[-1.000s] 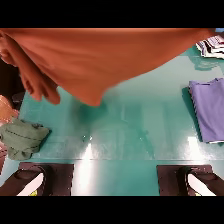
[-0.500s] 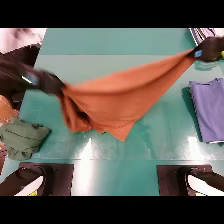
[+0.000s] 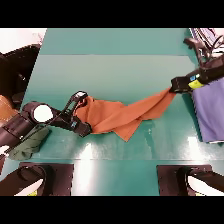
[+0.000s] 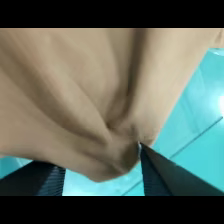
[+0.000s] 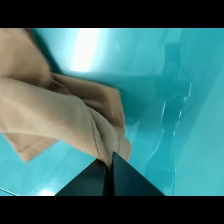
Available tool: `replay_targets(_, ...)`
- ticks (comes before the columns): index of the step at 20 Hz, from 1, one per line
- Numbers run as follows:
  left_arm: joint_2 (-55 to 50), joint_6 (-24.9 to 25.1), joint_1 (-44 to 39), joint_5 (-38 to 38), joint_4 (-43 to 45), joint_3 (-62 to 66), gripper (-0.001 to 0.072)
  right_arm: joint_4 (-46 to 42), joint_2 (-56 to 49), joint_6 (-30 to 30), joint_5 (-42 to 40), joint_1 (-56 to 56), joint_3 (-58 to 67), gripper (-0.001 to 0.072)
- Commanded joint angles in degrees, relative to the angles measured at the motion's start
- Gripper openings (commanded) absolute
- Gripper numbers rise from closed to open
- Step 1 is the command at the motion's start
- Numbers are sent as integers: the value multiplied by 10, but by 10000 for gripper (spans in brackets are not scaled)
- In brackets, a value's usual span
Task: Fold the shirts.
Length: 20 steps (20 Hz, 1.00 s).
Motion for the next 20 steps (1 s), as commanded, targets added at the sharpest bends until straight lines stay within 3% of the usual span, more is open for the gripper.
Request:
replay_targets(1, 0, -17, -4, -4, 85, 52, 519, -1, 29, 6, -33, -7, -85, 15)
replay_targets(3, 0, -45, 4, -12, 172, 116, 519, -1, 43, 6, -44, -7, -107, 15)
replay_targets(6, 0, -46, 113, 5, 172, 175, 518, -1, 53, 5, -48, -7, -118, 15)
replay_targets(8, -11, -37, 192, 20, 139, 178, 466, -1, 53, 5, -54, -7, -117, 15)
replay_targets(10, -52, 0, 235, 14, 83, 178, 466, 10, 53, 5, -68, -7, -117, 16)
replay_targets(13, -146, 38, 245, 33, -14, 181, 469, 29, 53, 6, -74, -6, -117, 15)
replay_targets(17, -279, 49, 246, 39, -107, 243, 472, 29, 53, 6, -73, -2, -117, 15)
replay_targets(19, -328, 29, 245, 16, -110, 283, 562, 28, 53, 6, -73, -2, -117, 15)
replay_targets(20, -345, 26, 245, 4, -109, 295, 561, 28, 53, 6, -75, -2, -117, 15)
